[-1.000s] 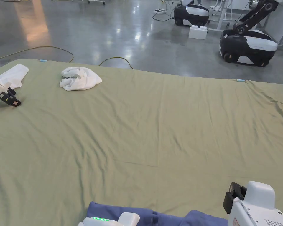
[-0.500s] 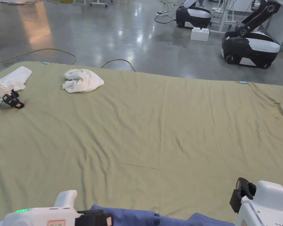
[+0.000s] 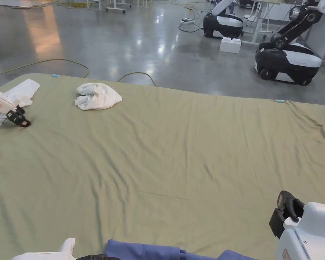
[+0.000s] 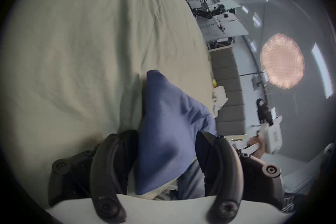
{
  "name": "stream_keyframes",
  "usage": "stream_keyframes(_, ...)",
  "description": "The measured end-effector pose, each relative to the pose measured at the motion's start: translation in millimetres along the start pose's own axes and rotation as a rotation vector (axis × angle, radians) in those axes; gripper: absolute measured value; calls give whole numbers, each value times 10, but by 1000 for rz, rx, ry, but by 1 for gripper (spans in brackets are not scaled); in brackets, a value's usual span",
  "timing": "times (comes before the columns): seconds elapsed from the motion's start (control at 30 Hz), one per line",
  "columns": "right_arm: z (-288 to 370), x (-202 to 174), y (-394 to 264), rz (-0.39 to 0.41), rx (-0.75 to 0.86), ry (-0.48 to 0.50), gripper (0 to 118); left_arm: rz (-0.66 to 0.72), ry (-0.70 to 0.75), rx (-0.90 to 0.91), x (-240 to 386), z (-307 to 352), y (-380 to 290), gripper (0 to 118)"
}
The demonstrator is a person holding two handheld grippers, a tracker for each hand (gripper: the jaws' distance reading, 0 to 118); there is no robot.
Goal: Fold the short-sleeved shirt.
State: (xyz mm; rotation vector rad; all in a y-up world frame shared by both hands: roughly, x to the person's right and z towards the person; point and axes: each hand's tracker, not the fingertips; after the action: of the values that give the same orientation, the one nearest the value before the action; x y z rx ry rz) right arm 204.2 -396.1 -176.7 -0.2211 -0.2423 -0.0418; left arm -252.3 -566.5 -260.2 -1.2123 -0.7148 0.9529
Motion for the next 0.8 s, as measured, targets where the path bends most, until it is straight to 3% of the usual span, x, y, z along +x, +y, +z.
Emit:
stream_keyframes(0.03,-2,-3,-6,0,-3,1,0,21,-8,-9,-85,-13,7,53)
stream_keyframes(0.07,-2,-5,-12,-2,-7,3,0,-4,20,-8,-85,-28,-1,29)
stream_keyframes(0.1,-1,-10,-20,-6,-11,2,0,-50,76,-18,-62,-46,-9,20)
stream_keyframes(0.13,-5,-12,-31,-9,-16,2,0,-80,116,-31,-50,-73,-16,18)
stream_keyframes(0.23,-5,-30,-60,-11,-31,0,0,-18,45,-17,-89,-60,10,15)
stream_keyframes(0.5,26,-71,-52,2,-45,1,0,-167,41,53,308,255,20,12)
stream_keyframes(0.8,-3,-98,-47,13,-45,22,0,-362,440,178,1037,1111,151,12)
